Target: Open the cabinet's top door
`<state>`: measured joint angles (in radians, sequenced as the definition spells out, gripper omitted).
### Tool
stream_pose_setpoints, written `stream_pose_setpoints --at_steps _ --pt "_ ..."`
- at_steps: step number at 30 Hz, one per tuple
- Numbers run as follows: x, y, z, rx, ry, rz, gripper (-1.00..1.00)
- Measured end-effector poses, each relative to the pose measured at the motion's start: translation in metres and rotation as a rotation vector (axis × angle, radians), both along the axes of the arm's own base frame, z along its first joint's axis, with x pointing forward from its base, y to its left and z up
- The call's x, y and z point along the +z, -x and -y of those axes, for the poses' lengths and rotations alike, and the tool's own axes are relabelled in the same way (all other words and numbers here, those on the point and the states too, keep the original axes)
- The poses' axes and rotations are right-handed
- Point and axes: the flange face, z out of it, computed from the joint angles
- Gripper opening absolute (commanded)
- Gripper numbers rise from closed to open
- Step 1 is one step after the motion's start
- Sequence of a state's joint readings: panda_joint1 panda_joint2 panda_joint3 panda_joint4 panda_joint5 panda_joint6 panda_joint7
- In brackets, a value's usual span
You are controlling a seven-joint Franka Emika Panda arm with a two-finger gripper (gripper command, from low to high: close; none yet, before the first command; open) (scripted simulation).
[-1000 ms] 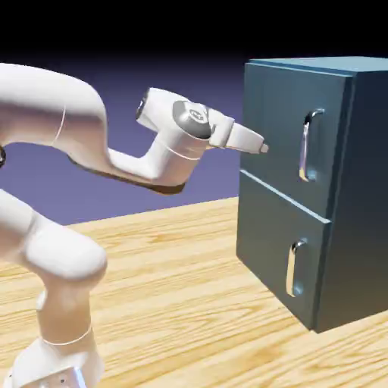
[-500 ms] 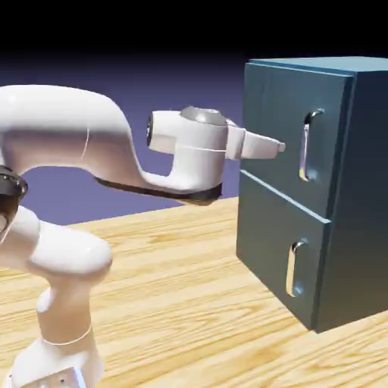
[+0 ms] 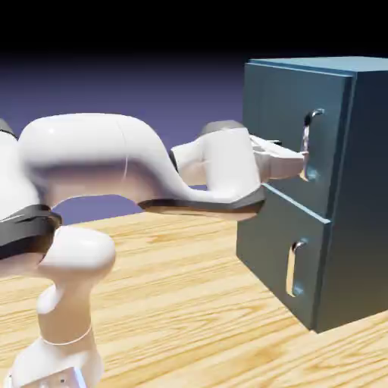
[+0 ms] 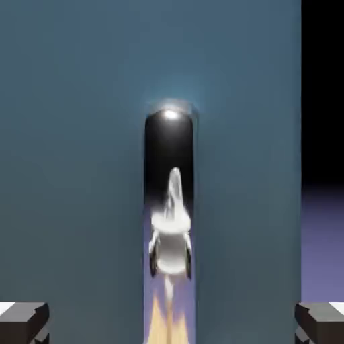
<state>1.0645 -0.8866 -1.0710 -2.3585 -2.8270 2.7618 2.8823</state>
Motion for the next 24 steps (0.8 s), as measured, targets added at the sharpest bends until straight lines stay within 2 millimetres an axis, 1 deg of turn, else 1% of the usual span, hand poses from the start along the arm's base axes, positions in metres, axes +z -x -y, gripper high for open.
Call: stream_pose_setpoints --at_steps 3,4,6,16,24 --pt "0.0 -0.03 -0.002 -0.001 0.003 0.001 0.0" --pt "0.0 -0.03 -0.002 -0.001 0.003 0.001 -1.0" --pt "0.0 -0.03 -0.002 -0.001 0.003 0.001 -1.0" --pt "0.0 0.033 -0.032 -0.184 0.005 0.001 -1.0" --pt "0.0 0.073 -0.059 -0.31 0.004 0.001 -1.0"
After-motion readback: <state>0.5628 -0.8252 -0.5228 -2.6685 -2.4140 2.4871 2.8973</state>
